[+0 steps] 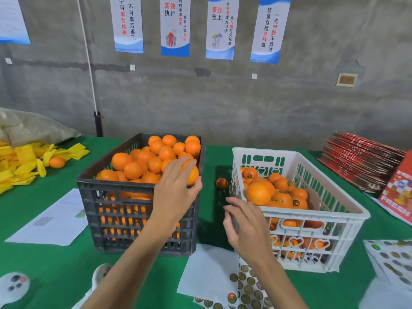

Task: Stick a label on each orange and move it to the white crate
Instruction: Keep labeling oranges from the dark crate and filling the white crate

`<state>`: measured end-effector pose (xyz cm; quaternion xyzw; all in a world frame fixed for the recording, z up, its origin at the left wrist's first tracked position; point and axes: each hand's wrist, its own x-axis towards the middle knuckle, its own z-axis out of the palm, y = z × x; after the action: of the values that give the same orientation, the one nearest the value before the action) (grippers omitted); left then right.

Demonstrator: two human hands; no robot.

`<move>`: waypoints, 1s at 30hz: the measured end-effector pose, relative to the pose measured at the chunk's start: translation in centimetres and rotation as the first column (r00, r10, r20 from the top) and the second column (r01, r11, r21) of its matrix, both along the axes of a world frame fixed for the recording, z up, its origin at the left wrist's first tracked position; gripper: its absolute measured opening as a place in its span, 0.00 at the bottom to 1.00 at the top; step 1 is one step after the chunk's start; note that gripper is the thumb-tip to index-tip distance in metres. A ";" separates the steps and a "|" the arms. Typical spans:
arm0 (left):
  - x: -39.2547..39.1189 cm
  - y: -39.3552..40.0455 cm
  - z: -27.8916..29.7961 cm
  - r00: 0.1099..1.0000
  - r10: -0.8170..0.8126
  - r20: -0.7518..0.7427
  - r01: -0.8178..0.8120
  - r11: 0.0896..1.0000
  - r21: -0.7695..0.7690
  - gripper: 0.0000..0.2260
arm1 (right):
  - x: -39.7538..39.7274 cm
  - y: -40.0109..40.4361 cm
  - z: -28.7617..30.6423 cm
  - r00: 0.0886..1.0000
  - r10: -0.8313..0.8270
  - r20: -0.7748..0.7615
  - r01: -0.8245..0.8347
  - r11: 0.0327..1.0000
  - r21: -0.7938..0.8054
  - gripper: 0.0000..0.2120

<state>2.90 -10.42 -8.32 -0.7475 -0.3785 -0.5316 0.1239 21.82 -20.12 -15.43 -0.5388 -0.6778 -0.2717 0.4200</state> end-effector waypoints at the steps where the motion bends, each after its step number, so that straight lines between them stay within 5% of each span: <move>1: 0.4 -0.7 -0.5 0.999 -0.043 -0.004 0.043 0.995 0.086 0.17 | -0.1 -0.4 -0.7 1.000 0.005 -0.010 -0.005 1.000 -0.026 0.07; 4: 1.0 -2.3 -2.3 0.986 -0.160 -0.039 0.165 0.962 0.216 0.16 | -0.1 -1.7 -2.5 0.998 0.013 -0.061 -0.020 0.995 -0.102 0.07; 7: 2.0 -4.2 -5.8 0.958 -0.265 -0.108 0.280 0.945 0.168 0.16 | 0.1 -2.8 -4.5 0.998 0.014 -0.059 -0.026 0.978 -0.208 0.06; 11: 3.1 -6.9 -12.1 0.938 -0.345 -0.037 0.331 0.921 -0.207 0.19 | 1.3 -4.2 -7.4 0.996 -0.061 -0.067 0.021 0.874 -0.485 0.10; 14: 3.8 -7.6 -15.6 0.934 -0.297 0.198 0.355 0.709 -0.610 0.21 | 2.0 -5.0 -9.5 0.994 -0.093 -0.048 0.045 0.793 -0.608 0.12; 16: 4.3 -7.7 -17.6 0.931 -0.247 0.267 0.363 0.585 -0.725 0.20 | 2.3 -5.5 -10.7 0.992 -0.092 -0.084 0.013 0.745 -0.667 0.14; 21: 4.8 -8.3 -20.5 0.860 -0.104 0.500 0.487 0.457 -0.744 0.17 | 2.8 -5.9 -12.6 0.985 -0.086 -0.149 -0.053 0.669 -0.741 0.25; 30: 3.9 -7.7 -21.4 0.747 0.062 0.662 0.588 0.403 -0.701 0.12 | 3.5 -5.1 -13.4 0.875 -0.121 -0.469 -0.267 0.687 -0.676 0.11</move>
<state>6.77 -18.08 -29.73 -0.5429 -0.4827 -0.4713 -0.5002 25.37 -25.22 -28.78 -0.6808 -0.6255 0.1766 0.3377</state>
